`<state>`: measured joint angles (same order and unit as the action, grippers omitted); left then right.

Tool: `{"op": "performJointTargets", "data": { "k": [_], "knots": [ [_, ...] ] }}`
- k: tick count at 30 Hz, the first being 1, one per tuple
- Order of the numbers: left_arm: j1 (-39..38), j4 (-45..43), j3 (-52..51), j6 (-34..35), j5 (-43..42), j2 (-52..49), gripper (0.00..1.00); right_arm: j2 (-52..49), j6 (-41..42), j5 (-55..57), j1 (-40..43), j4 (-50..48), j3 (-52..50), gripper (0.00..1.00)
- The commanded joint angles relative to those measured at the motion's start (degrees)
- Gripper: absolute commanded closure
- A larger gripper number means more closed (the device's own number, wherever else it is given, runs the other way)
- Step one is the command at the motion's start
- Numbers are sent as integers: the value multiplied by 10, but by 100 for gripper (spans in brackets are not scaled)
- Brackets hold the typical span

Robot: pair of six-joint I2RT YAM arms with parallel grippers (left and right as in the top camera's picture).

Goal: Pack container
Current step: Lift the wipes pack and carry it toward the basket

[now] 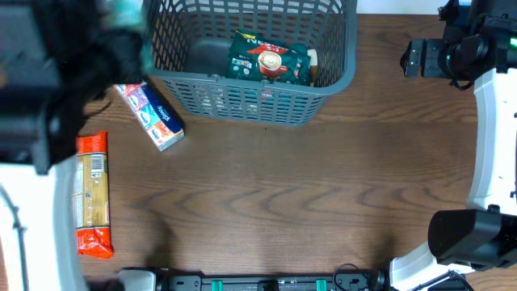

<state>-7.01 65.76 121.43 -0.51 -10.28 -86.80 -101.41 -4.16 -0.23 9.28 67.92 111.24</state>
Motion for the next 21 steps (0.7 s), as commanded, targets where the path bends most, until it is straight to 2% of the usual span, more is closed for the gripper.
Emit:
{"op": "performJointTargets", "data": {
  "k": [1, 5, 9, 20, 21],
  "knots": [
    [-66, 4, 41, -211, -12, -75, 95, -2, -9, -2, 4, 2, 0, 1],
    [-111, -38, 51, -329, -7, -129, 94, -2, -16, -2, 4, 10, 0, 1],
    [-129, -84, 51, -385, -9, -176, 95, -2, -18, -2, 4, 10, 0, 1],
    [-138, -95, 51, -389, -9, -296, 94, -2, -21, -2, 4, 11, 0, 1],
    [-140, -94, 51, -389, -8, -298, 79, -2, -21, -2, 4, 11, 0, 1]
  ]
}}
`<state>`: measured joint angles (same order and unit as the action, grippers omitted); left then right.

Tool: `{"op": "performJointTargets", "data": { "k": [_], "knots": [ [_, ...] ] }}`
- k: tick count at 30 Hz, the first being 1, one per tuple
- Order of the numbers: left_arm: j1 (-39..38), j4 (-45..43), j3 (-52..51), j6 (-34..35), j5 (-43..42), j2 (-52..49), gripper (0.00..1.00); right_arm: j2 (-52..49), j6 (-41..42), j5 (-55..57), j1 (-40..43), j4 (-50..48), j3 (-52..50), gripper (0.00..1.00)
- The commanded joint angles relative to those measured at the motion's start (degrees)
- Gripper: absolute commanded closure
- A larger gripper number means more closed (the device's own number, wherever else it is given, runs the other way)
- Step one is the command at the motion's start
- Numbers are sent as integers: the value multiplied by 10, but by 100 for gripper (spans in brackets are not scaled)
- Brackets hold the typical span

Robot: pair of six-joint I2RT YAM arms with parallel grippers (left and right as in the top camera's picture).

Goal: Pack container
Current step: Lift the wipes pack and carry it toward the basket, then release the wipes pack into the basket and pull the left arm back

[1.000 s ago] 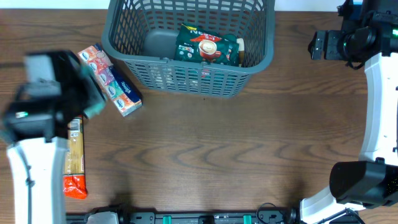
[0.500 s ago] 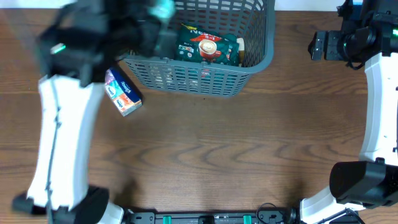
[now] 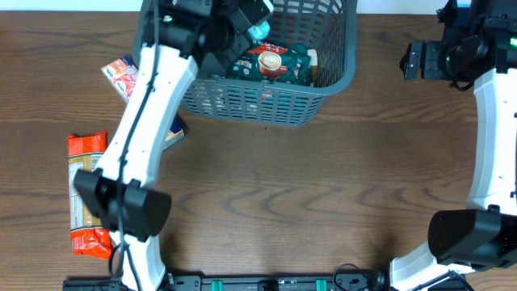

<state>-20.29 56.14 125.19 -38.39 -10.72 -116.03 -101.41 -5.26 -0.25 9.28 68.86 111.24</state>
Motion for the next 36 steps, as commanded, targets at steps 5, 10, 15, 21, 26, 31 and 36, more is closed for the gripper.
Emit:
{"op": "performJointTargets", "data": {
  "k": [5, 10, 15, 21, 26, 31, 36],
  "knots": [
    [-10, 6, 14, -10, 3, 1, 1, -2, -10, -4, 4, 3, 0, 1],
    [-11, 28, 14, -7, 45, 29, 1, -2, -10, -5, 4, 5, 0, 1],
    [-10, 31, 14, 12, 118, 96, 1, -2, -11, -15, 4, 7, 0, 1],
    [14, 56, 14, 168, 228, 198, 1, -2, -13, -17, 4, 7, 0, 1],
    [99, 179, 14, 315, 245, 278, 1, -2, -13, -17, 4, 3, 0, 1],
    [203, 257, -27, 345, 242, 334, 1, -2, -13, -17, 4, -3, 0, 1],
    [289, 240, -155, 371, 231, 399, 1, -2, -12, -17, 4, -7, 0, 1]
  ]
}}
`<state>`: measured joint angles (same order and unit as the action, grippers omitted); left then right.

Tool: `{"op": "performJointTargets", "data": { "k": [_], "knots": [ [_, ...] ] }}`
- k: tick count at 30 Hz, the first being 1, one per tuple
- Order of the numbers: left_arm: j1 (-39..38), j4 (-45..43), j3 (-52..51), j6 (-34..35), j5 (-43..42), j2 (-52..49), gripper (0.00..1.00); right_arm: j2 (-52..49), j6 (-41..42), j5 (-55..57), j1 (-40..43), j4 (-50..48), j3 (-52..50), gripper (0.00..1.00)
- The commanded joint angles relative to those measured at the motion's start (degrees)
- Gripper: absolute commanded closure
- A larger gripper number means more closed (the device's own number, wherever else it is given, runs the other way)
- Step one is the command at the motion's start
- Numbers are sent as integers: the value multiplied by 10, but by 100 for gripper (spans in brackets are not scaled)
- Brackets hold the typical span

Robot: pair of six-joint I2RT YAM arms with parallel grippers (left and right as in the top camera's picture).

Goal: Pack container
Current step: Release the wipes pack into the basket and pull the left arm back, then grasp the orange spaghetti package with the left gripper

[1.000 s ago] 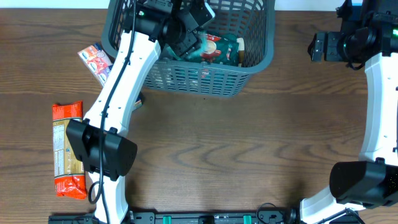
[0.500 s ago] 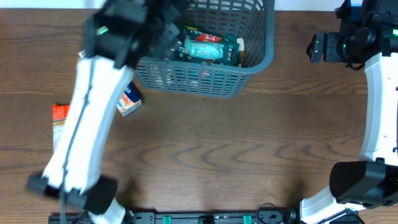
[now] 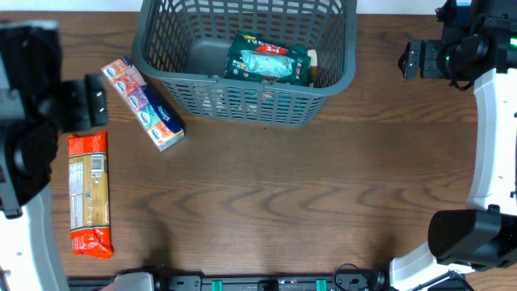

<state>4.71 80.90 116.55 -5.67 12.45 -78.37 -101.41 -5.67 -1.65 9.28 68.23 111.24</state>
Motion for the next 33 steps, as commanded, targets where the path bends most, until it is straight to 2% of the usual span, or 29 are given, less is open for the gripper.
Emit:
{"op": "performJointTargets", "data": {
  "k": [1, 9, 14, 21, 26, 33],
  "knots": [
    [54, -19, -100, 44, -7, 34, 1, -2, -8, -3, 3, 0, 0, 1],
    [169, -151, -405, 18, -99, 89, 1, -2, -13, -3, 3, 0, 0, 1],
    [223, -256, -543, 11, -101, 70, 1, -2, -17, -3, 1, 0, 0, 1],
    [257, -379, -605, -67, -89, 19, 2, -2, -17, -3, 1, -1, 0, 1],
    [265, -396, -605, -118, -89, -46, 1, -2, -19, -3, 1, -1, 0, 1],
    [265, -403, -605, -127, -99, -149, 1, -2, -22, -3, 1, -1, 0, 1]
  ]
}}
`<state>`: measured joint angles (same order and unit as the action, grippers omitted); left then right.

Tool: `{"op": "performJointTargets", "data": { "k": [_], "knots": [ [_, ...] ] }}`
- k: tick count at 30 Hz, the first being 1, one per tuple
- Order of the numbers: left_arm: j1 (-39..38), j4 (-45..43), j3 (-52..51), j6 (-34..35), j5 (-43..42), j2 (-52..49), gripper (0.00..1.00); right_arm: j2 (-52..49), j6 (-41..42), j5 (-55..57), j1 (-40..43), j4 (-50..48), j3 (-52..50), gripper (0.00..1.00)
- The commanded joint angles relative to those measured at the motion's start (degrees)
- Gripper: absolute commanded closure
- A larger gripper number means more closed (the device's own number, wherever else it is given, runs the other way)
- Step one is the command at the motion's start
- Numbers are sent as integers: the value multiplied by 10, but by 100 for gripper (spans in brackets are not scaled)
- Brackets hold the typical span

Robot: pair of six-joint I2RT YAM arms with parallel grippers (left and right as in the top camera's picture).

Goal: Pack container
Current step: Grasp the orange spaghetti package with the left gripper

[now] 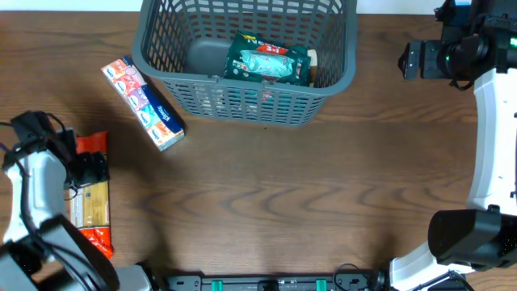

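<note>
The grey basket (pixel 323 81) stands at the back middle of the table. Inside it a teal packet (pixel 266 65) lies on top of a green packet (pixel 300 58). A colourful tissue pack (pixel 143 103) lies left of the basket. Further left and nearer, an orange pasta packet (pixel 90 212) lies lengthwise. My left gripper (pixel 89 170) is low over the packet's upper half and hides it; it looks open. My right gripper (pixel 412 59) hangs at the back right, away from everything, and its jaws are too small to read.
The basket's left half shows its bare grey floor (pixel 206 55). The right arm's base (pixel 468 234) stands at the front right. The left arm's link (pixel 36 202) runs along the table's left edge beside the pasta.
My left gripper was high up, left of the tissue pack. Now it is low over the top of the pasta packet. Basket, packets and right arm have not moved.
First my left arm was close under the camera at the left with something teal in it. Then it reached over the basket holding the teal packet. Then the teal packet lay in the basket and the gripper was back at the left. Now it is over the pasta.
</note>
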<state>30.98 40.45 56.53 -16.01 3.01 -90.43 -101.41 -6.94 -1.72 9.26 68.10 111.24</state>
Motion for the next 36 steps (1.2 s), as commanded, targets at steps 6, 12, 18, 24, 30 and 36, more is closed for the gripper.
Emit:
{"op": "performJointTargets", "data": {
  "k": [6, 12, 18, 24, 30, 36],
  "knots": [
    [2, -1, -6, -49, -11, -67, 1, -2, -9, -3, 1, -2, 0, 1],
    [2, -1, -8, -53, -11, -100, 1, -2, -10, -2, 1, -7, 0, 1],
    [2, -1, -8, -45, -12, -113, 40, -2, -16, -2, 2, -9, 0, 1],
    [2, -11, -8, -30, -11, -127, 58, -2, -16, -2, 1, -8, 0, 1],
    [2, -16, -8, -17, -41, -126, 94, -2, -16, -2, 2, -8, 0, 1],
    [-1, -1, 11, 34, -101, -112, 94, -2, -18, -2, 2, -8, 0, 1]
  ]
}}
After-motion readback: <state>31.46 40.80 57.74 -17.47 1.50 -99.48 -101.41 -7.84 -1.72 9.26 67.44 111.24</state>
